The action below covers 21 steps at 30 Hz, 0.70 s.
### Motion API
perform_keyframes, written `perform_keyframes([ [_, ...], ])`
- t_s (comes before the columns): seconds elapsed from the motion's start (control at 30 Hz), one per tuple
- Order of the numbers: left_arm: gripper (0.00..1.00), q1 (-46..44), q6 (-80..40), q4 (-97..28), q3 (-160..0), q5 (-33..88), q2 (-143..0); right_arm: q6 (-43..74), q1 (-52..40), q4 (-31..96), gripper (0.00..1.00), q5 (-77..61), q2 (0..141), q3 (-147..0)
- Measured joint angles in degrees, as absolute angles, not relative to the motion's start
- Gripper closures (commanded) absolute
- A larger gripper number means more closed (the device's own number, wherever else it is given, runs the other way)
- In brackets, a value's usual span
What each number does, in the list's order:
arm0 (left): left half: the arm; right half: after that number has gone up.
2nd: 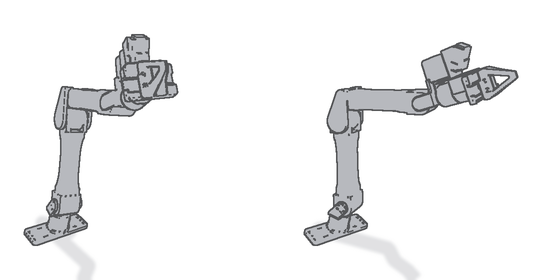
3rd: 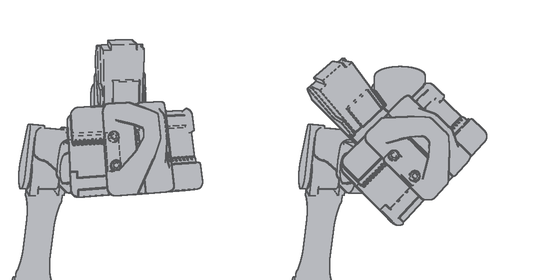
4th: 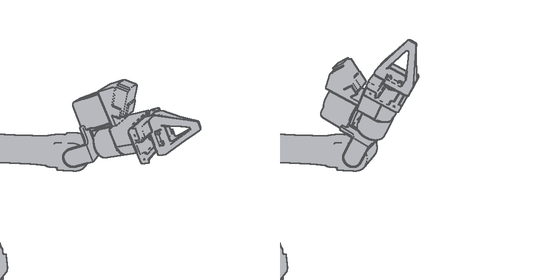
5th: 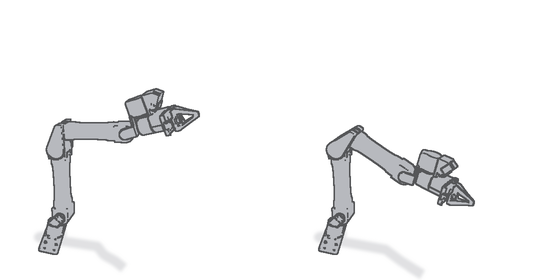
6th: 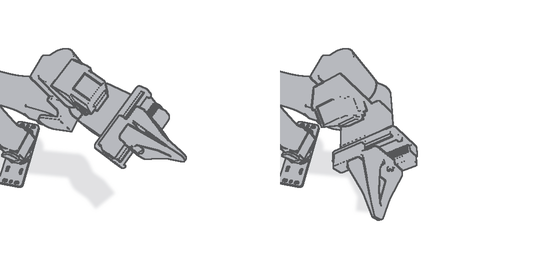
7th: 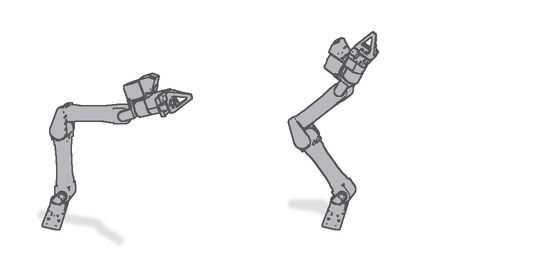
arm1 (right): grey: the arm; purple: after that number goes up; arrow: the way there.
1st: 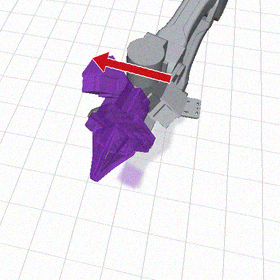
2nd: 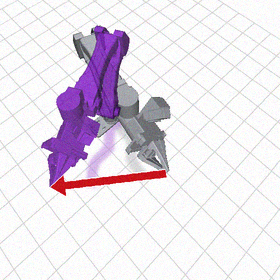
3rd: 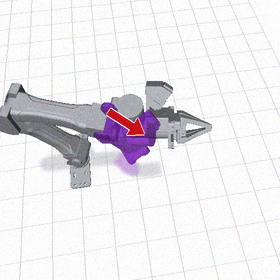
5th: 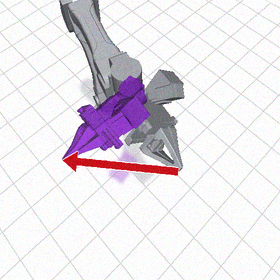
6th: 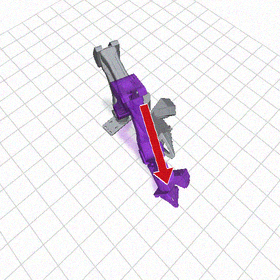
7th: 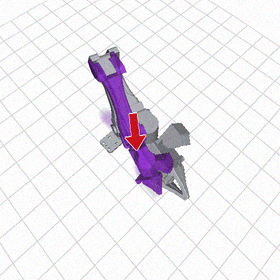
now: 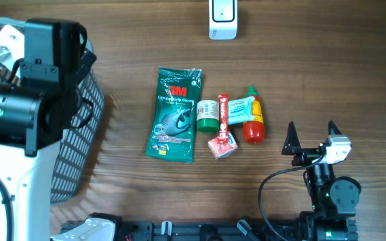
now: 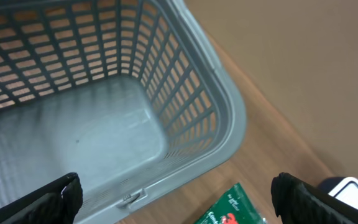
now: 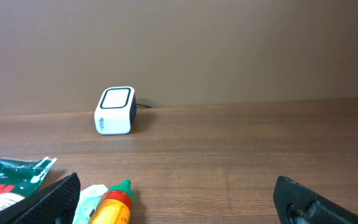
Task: Scan the item barcode
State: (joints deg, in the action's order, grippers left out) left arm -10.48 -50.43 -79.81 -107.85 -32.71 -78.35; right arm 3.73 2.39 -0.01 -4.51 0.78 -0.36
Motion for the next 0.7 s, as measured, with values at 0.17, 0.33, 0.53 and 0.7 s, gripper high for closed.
perform_keyframes([
  [0.17,0.01,-10.4,-45.6,-72.6,-107.9,-30.7,-76.4,3.7,2.4,0.0,0.00,-4.5,0.8,-0.4],
  [0.33,0.00,-10.5,-33.2,-69.6,-107.9,-18.7,-75.7,3.7,2.4,0.0,0.00,-4.5,0.8,-0.4],
  [0.53,0.67,-10.8,-26.2,-73.1,-107.9,-10.7,-80.9,3.7,2.4,0.0,0.00,-4.5,0.8,-0.4],
  [0.7,0.96,-10.8,-25.6,-76.4,-107.8,-8.9,-90.5,3.7,2.4,0.0,0.00,-4.5,0.8,-0.4],
])
